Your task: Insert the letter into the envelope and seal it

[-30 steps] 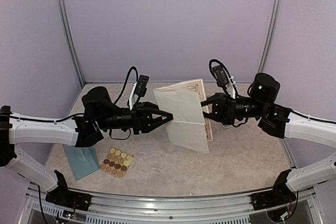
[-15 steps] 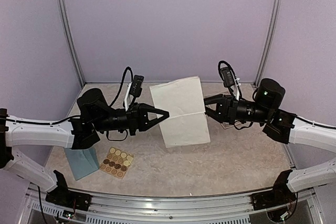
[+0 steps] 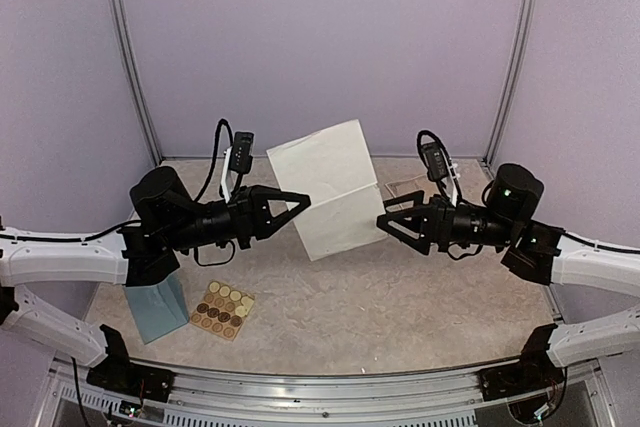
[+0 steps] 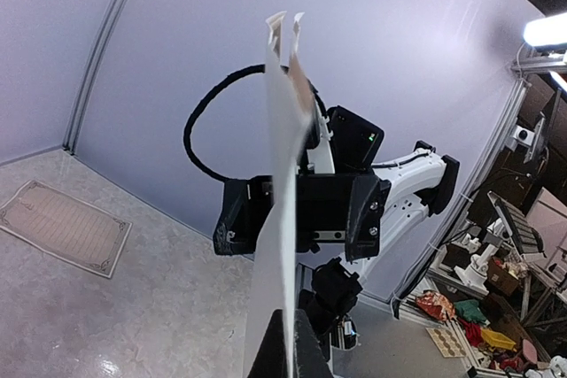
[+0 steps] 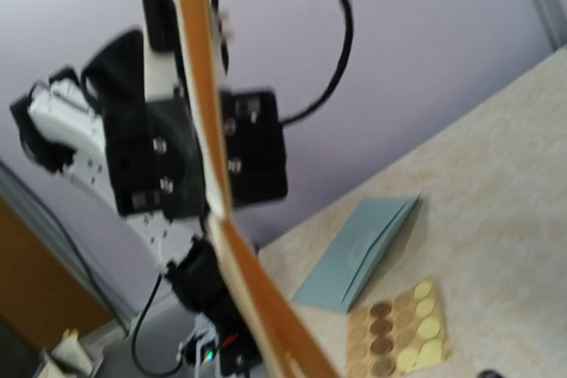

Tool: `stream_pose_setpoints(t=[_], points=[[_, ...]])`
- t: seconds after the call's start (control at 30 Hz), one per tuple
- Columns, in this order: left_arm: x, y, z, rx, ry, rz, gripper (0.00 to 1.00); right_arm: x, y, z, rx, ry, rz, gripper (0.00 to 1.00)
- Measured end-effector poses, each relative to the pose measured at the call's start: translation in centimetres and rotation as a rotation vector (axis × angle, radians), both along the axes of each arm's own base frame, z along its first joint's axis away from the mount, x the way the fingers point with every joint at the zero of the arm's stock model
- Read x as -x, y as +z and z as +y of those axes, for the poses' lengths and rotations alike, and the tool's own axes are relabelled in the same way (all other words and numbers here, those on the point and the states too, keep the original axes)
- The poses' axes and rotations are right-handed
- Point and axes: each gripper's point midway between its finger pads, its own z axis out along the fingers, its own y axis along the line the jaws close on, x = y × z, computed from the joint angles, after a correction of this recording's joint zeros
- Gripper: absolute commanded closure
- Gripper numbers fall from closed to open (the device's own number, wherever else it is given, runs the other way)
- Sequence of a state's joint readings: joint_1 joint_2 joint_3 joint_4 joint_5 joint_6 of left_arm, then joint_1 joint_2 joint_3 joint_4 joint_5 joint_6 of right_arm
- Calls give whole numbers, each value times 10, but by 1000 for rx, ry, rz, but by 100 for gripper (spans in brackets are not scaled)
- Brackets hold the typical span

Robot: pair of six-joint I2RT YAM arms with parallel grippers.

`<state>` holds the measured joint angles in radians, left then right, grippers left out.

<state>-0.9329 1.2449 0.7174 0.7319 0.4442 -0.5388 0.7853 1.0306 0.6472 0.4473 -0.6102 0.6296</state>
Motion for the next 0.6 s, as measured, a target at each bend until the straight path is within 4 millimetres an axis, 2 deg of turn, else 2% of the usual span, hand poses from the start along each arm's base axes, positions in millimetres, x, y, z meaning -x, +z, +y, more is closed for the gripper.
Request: stream_pose_setpoints(t=[0.1,0.17,0.3,0.5,0.6], points=[[0,1,0,2,0,2,100,2,-11,8,26,30,17,13],[1,2,1,5,-1,2,100,1,-19,11,42,38,30,22],[1,3,2,8,-1,1,100,1,-26,17,55,63,33,49],[1,1,1,-1,-1,8,100,5,-21,21,39,90,7,100],[1,-1,1,-7,0,12,91,3,-18,21,28,80,3,100]])
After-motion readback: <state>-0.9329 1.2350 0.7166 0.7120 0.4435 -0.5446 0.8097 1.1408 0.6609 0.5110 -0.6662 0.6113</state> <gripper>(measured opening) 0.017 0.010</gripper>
